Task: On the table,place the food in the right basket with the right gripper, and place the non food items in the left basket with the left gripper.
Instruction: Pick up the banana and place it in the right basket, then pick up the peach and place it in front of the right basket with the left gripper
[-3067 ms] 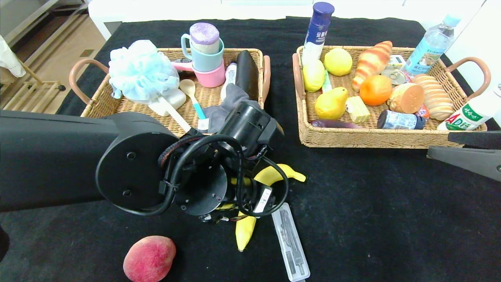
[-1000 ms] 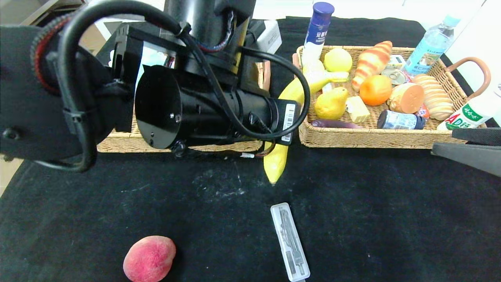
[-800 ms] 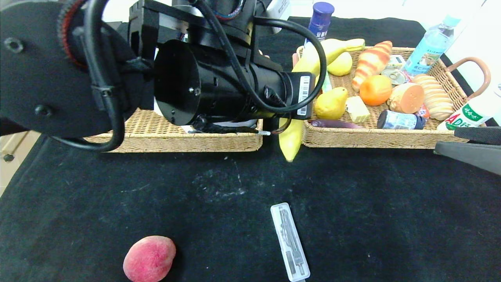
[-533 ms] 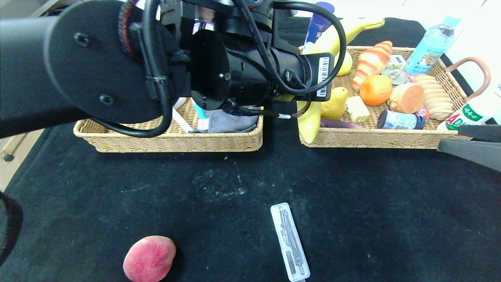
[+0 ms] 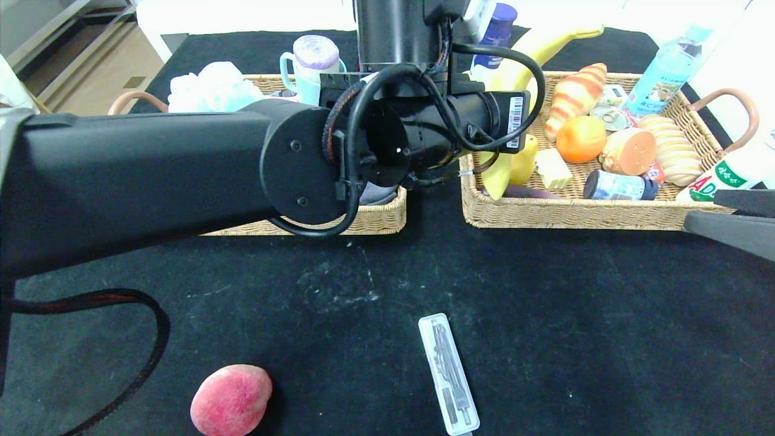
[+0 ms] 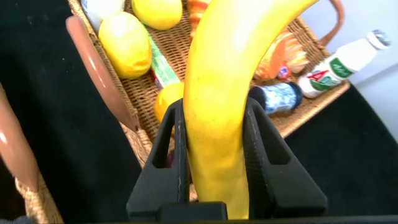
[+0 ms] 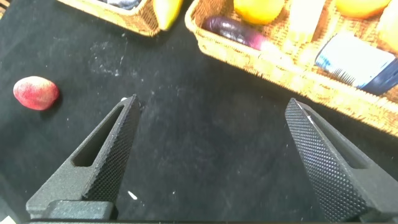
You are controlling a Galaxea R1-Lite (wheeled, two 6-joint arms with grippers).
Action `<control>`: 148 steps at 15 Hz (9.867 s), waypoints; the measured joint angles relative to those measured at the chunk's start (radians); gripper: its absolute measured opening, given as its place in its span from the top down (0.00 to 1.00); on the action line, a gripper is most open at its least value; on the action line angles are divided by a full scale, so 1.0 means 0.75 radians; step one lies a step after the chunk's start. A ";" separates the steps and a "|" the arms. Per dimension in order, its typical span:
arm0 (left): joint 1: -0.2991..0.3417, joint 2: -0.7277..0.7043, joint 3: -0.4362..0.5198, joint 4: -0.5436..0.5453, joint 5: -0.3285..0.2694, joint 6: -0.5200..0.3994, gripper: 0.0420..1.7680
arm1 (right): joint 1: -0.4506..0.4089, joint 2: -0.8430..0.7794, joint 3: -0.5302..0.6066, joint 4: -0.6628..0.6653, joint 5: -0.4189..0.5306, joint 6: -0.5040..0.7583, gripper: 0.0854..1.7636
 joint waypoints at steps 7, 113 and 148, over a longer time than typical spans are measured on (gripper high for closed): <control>0.062 0.121 -0.008 -0.278 -0.040 0.151 0.69 | 0.003 0.001 0.073 -0.137 0.012 0.002 0.03; 0.262 -0.829 1.422 0.885 0.181 0.061 0.35 | 0.031 0.093 0.099 -0.145 0.005 -0.002 0.03; -0.071 -0.359 0.579 0.884 0.160 -0.335 0.38 | 0.031 0.076 0.098 -0.145 0.006 -0.001 0.03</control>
